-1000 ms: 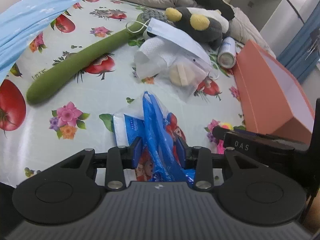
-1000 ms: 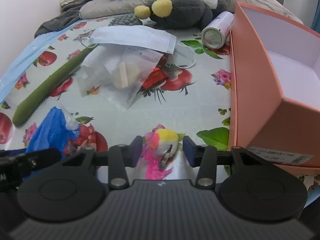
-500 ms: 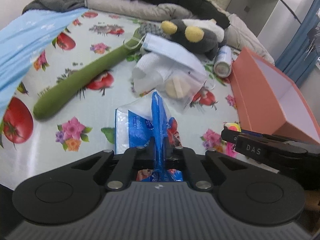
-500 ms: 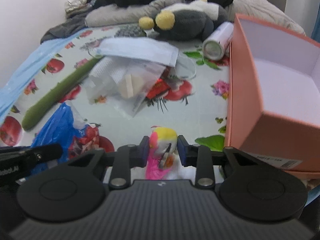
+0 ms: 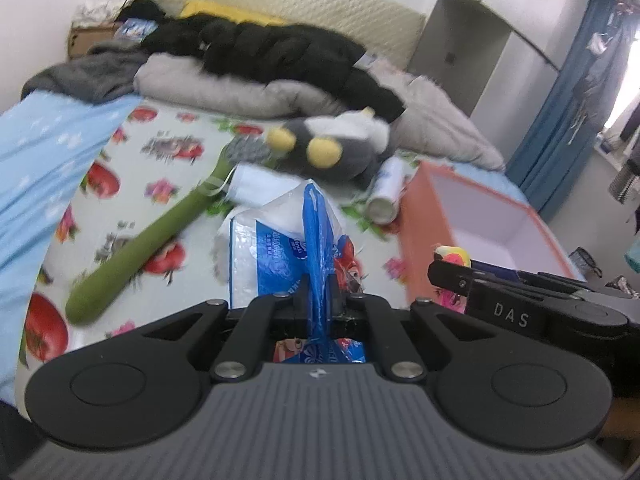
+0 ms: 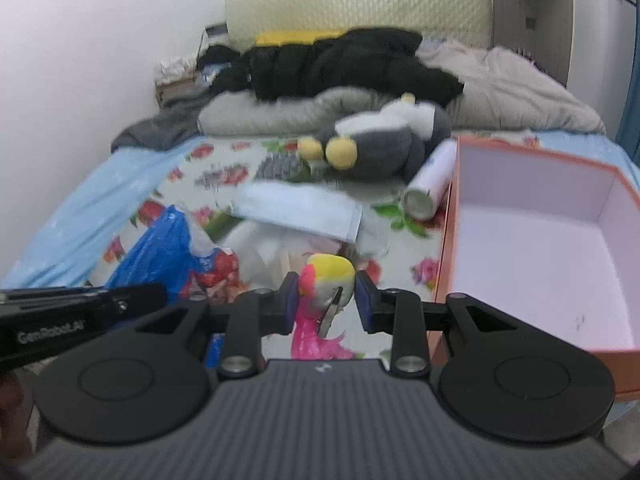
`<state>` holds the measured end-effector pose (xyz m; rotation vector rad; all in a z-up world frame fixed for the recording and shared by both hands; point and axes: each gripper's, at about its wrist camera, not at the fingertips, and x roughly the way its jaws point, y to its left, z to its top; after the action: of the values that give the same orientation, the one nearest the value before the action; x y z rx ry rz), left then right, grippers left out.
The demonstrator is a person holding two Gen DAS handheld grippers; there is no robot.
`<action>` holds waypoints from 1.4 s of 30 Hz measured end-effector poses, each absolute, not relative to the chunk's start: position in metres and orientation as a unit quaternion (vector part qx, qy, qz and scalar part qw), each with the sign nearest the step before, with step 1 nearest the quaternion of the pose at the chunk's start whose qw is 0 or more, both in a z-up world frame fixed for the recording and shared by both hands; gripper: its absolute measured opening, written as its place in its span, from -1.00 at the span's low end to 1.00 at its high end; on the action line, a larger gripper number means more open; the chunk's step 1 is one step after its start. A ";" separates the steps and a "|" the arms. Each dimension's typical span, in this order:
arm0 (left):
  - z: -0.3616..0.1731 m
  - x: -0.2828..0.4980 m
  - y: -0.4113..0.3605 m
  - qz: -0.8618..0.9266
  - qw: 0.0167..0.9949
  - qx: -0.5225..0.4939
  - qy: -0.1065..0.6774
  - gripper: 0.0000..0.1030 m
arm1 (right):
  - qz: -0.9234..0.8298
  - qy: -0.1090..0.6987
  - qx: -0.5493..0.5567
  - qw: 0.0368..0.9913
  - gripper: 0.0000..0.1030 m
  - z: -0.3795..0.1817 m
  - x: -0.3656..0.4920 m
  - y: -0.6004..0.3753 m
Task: Organize soft objects
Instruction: 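Carry the wipes packet and pink toy with both tools over the orange box, then lower both tools into the box and open them to release the items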
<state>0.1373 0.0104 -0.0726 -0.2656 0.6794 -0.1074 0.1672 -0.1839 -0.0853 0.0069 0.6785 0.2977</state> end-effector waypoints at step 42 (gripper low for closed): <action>-0.074 0.331 -0.238 -0.224 0.885 -0.055 0.404 -0.87 | -0.012 0.343 0.071 0.937 -0.36 -0.069 0.240 -0.390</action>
<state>0.3310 -0.2379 -0.0744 -0.1140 0.8413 -0.4655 0.2405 -0.3897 -0.0693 0.1461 0.7008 -0.0242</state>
